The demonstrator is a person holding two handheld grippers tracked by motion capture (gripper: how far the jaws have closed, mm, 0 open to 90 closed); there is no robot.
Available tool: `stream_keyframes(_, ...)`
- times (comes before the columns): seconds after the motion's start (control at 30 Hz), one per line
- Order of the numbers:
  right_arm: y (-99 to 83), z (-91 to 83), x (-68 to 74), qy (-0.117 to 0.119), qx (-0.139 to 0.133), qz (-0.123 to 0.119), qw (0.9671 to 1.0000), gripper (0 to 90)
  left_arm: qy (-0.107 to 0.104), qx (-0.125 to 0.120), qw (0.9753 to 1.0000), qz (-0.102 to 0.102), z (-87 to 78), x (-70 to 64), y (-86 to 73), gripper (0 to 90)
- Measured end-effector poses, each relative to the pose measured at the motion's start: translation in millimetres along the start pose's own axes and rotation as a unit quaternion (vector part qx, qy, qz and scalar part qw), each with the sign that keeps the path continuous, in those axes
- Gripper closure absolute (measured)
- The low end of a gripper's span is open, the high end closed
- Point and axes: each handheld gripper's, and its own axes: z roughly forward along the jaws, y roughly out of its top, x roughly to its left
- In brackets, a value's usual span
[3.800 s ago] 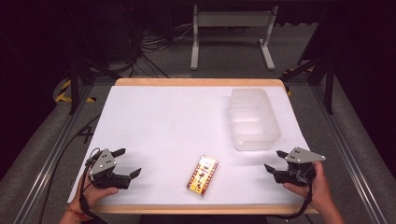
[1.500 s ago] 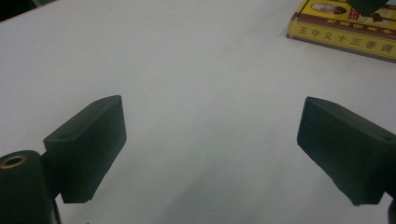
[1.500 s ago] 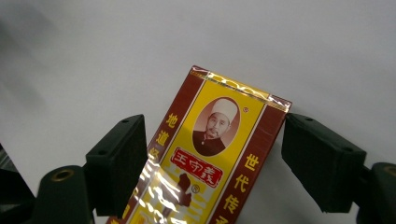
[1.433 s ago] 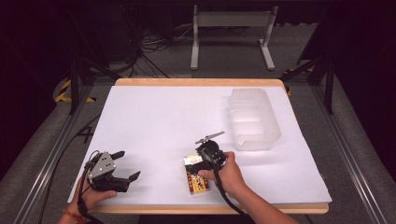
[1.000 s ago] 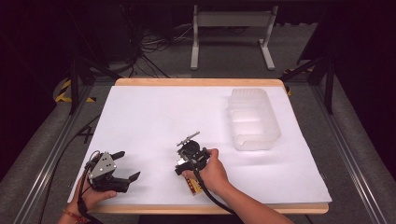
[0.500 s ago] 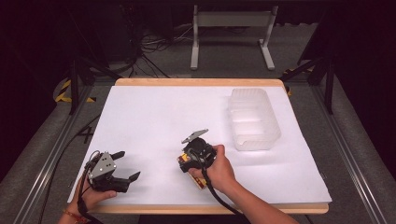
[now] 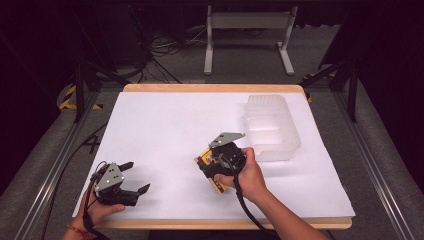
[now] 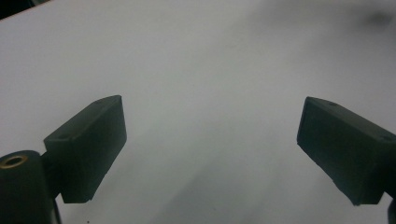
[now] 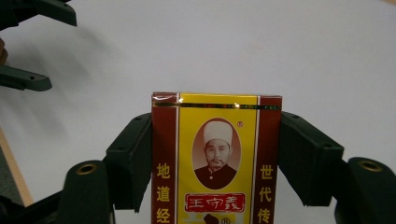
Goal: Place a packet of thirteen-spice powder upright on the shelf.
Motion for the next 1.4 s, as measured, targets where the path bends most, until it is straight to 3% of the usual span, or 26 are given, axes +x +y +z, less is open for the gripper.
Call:
stream_keyframes(0.07,0.8,-5.0,-3.6,-0.003,-0.018,-0.011,0.9998,32.8,0.000,0.000,1.0000,0.000,0.3,0.3,-0.2,8.9)
stream_keyframes(0.4,4.1,-24.0,-33.9,-0.055,-0.078,-0.007,0.9955,32.8,-0.002,0.001,1.0000,-0.001,1.4,0.1,-0.2,8.9)
stream_keyframes(0.9,12.0,-35.7,-70.2,-0.108,-0.125,-0.011,0.9862,32.9,-0.005,0.004,1.0000,0.000,2.2,0.3,-0.2,9.0)
stream_keyframes(1.07,13.1,-38.0,-75.5,-0.119,-0.132,-0.028,0.9837,32.8,-0.005,0.005,1.0000,0.000,2.7,0.3,-0.1,8.9)
stream_keyframes(1.3,13.0,-41.7,-87.8,-0.125,-0.145,-0.018,0.9813,32.9,-0.005,0.004,1.0000,-0.001,3.1,0.3,-0.3,9.0)
stream_keyframes(1.4,11.8,-45.4,-94.5,-0.116,-0.155,-0.011,0.9810,32.9,-0.007,0.004,1.0000,0.000,3.1,0.4,-0.3,8.9)
